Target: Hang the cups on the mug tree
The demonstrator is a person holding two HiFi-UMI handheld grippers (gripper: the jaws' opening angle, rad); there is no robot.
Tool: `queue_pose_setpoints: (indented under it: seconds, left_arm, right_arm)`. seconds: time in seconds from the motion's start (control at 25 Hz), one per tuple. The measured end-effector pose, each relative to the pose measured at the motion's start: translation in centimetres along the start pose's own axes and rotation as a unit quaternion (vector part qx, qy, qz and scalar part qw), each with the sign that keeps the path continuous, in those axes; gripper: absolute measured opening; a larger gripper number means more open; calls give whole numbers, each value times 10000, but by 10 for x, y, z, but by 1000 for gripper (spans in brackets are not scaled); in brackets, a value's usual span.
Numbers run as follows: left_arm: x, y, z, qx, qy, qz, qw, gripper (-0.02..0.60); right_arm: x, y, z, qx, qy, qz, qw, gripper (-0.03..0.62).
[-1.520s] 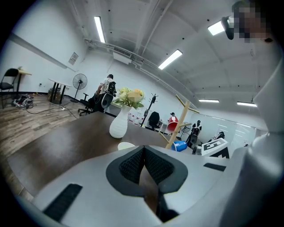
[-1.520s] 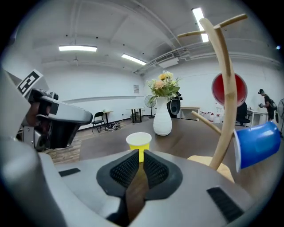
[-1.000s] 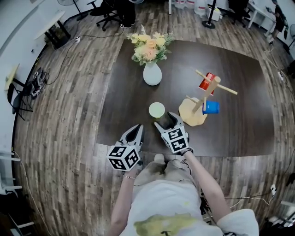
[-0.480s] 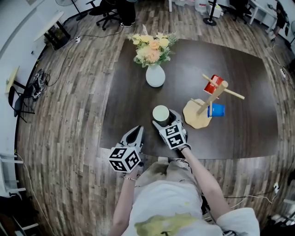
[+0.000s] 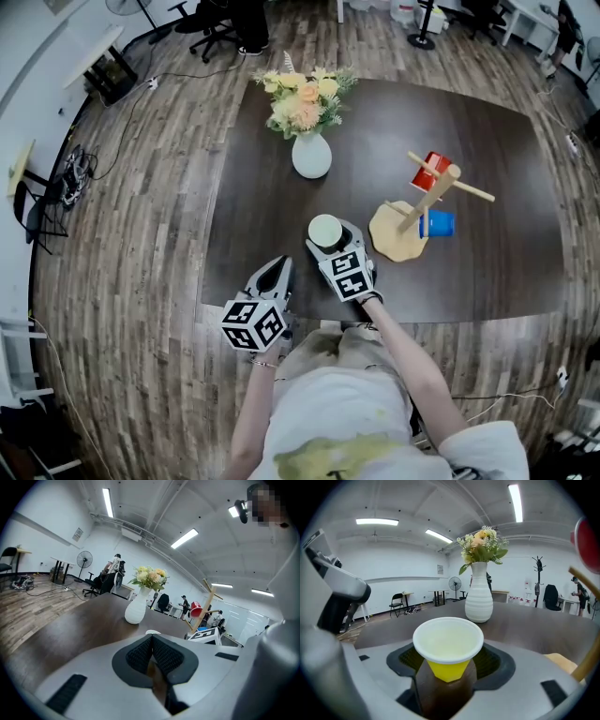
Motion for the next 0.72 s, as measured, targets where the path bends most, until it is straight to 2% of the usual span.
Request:
queue_pose_setpoints:
  seconds: [0.48,0.72]
  left_arm:
    - [-7,8,7,310,231,7,9993,23]
    - [-10,14,18,551,480,-17,9973,23]
  right_arm:
    - [2,-35,7,178,164,274,9993,314]
    - [21,-63,11,375,474,343,9976,314]
Point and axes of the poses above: the fingertips, and each gripper's own axes: y forward along the fingers, z to its right, x out of its underside, the point moved 10 cm from there along -y, backward along the fingers, and after that the axes turned 10 degrees about -z, right-handed, at the moved point
